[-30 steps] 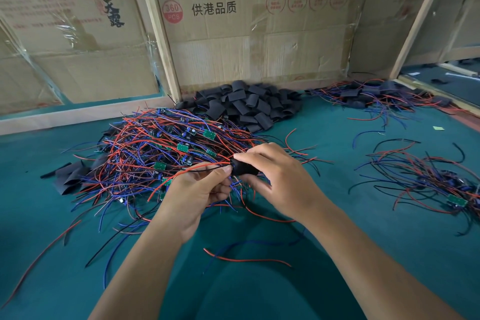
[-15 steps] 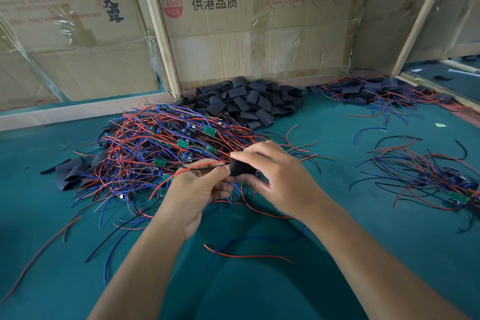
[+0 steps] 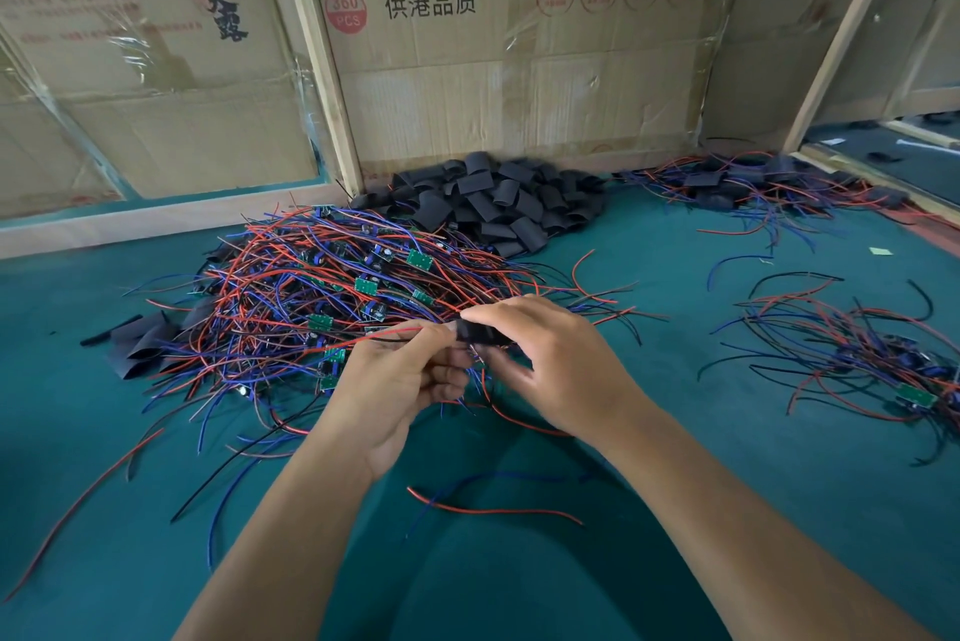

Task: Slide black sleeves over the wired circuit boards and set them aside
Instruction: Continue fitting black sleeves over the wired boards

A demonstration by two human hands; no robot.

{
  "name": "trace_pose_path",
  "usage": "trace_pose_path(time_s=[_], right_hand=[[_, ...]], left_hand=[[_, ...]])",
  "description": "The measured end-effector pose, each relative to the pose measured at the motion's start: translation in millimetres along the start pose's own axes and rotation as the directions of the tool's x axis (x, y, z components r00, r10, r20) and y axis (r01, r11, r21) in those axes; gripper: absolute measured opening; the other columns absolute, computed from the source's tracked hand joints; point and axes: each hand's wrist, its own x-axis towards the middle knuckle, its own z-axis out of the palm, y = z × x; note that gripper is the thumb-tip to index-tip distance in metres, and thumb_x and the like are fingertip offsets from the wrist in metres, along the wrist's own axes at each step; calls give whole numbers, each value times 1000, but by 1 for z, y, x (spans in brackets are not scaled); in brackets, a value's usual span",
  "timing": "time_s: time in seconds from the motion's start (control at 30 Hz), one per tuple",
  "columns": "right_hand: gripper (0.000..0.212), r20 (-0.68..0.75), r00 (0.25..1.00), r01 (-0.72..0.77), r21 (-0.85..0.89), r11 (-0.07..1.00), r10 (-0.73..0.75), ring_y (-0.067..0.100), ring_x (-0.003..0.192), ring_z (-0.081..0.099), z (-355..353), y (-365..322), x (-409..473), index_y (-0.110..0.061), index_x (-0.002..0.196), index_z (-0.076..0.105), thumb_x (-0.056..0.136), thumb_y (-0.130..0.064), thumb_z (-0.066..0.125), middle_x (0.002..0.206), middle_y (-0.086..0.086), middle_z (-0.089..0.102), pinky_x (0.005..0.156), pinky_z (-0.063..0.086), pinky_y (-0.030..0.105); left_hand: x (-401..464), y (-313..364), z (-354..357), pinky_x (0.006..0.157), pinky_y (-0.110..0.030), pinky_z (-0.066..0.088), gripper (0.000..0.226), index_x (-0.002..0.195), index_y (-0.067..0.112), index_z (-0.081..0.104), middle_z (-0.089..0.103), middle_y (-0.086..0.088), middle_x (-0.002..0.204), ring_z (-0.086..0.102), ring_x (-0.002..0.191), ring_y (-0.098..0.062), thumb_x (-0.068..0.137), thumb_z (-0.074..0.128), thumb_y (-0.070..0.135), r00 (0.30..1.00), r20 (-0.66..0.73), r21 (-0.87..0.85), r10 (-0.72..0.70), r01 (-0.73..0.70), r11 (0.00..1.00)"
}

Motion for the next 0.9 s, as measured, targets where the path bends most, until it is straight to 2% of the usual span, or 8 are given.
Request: trace_pose_path(time_s=[0.07, 0.23, 0.5, 0.53, 0.6, 0.7, 0.8, 0.9], right_hand=[[29, -31, 1000, -5, -15, 1000, 4, 24, 99, 62, -2, 1, 0, -10, 122, 66, 94, -15, 66, 106, 3, 69, 83, 51, 38], [26, -46, 999, -4, -43, 999, 2, 23, 99, 59, -5, 0, 0, -7, 119, 65, 94, -13, 62, 104, 4, 67, 80, 49, 36], [29, -58, 998, -32, -10, 999, 31, 26, 100, 62, -8, -2, 2, -10, 123, 65, 95, -16, 65, 105, 4, 68, 77, 53, 46], [30, -78, 996, -49, -1, 999, 49, 26, 98, 64, -10, -2, 3, -12, 124, 65, 95, -17, 64, 105, 4, 69, 77, 53, 47], [29, -122, 989, -88, 5, 996, 88, 26, 93, 66, -13, -3, 4, -14, 122, 65, 93, -21, 62, 101, 5, 70, 74, 54, 47], [26, -171, 975, -144, -1, 990, 142, 26, 87, 67, -24, -1, 5, -14, 117, 65, 93, -23, 63, 95, 5, 70, 73, 54, 46], [20, -174, 966, -196, -19, 980, 190, 22, 86, 64, -42, 5, 14, -17, 111, 63, 91, -19, 64, 96, -1, 68, 72, 53, 44], [19, -107, 990, -111, -236, 965, 87, 22, 92, 60, -58, 15, 25, -14, 103, 64, 85, -10, 67, 99, -1, 63, 70, 53, 41]], left_hand=[[-1, 1, 2, 55, -26, 51, 16, 86, 2, 67, 66, -11, 70, 58, 55, -18, 96, 60, 11, 999, 26, -2, 47, -47, 999], [-3, -1, 6, 56, -23, 51, 20, 81, -1, 66, 66, -1, 64, 58, 56, -11, 96, 63, 12, 934, 32, 294, 355, -348, 890], [2, -5, 1, 53, -21, 48, 24, 77, 10, 66, 65, 3, 60, 56, 53, -8, 95, 66, 26, 933, 24, 344, 359, -345, 874], [3, -6, 0, 50, -18, 43, 27, 74, 13, 65, 62, 5, 57, 51, 49, -7, 96, 65, 29, 923, 37, 423, 384, -362, 830], [4, -12, -3, 45, -20, 33, 35, 69, 18, 61, 55, 8, 50, 42, 43, -6, 95, 62, 41, 897, 98, 680, 432, -377, 628], [3, -16, -6, 50, -31, 39, 36, 74, 21, 61, 55, 5, 53, 49, 50, -14, 94, 57, 50, 889, 178, 859, 422, -350, 374], [4, -15, -8, 56, -36, 46, 36, 78, 19, 62, 58, 3, 60, 55, 57, -20, 96, 54, 50, 897, 178, 899, 404, -315, 303], [6, -15, -10, 56, -35, 44, 32, 78, 19, 62, 55, 4, 59, 54, 57, -19, 97, 57, 44, 884, 205, 895, 420, -344, 286]])
